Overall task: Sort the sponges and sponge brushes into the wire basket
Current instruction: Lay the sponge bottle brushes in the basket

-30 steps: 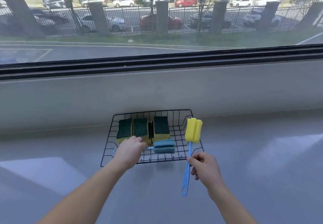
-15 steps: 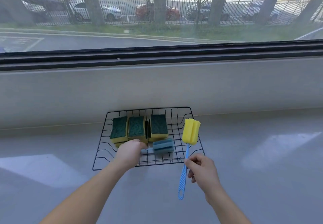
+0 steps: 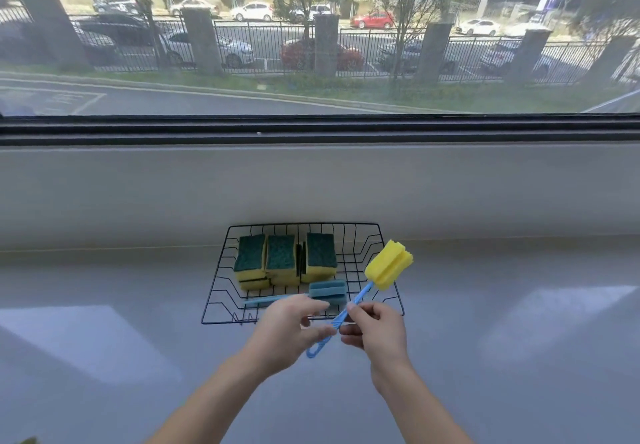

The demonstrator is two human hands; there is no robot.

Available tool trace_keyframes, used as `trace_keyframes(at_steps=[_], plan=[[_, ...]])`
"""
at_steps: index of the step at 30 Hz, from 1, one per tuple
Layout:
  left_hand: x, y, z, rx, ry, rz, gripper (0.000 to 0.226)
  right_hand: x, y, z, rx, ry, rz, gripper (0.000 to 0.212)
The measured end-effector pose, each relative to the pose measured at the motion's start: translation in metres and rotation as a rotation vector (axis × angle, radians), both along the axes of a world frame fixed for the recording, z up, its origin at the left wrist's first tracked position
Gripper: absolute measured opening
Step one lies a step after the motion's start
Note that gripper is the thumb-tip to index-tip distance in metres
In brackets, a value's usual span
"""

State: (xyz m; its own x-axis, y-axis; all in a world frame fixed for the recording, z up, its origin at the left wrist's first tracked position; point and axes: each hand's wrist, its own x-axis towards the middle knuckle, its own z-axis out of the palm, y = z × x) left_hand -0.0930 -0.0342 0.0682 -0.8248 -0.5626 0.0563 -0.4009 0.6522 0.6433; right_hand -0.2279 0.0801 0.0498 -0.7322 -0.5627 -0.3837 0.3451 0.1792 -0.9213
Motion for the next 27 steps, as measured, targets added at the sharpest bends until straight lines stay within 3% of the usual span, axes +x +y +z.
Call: trace_keyframes(at_steps=[6,11,17,23,27], plan=[[0.013,0.009,0.008,-0.244,0.01,0.031,0.011,0.027,-0.011,0.018,-0.083,-0.039,0.083,0.01],[0.022,-0.011,0.007,-0.28,-0.031,0.135,0.018,0.032,-0.009,0.02,-0.121,-0.016,0.174,0.009],[0.026,-0.064,0.007,-0.383,-0.209,0.146,0.022,-0.004,0.007,0.0,0.032,0.107,0.082,0.008],[0.007,-0.1,-0.009,-0.466,-0.408,0.064,0.025,-0.039,0.001,-0.013,0.176,0.375,0.074,0.014],[-0.001,-0.11,-0.029,-0.486,-0.505,-0.005,0.021,-0.052,-0.016,-0.018,0.303,0.68,0.244,0.013]])
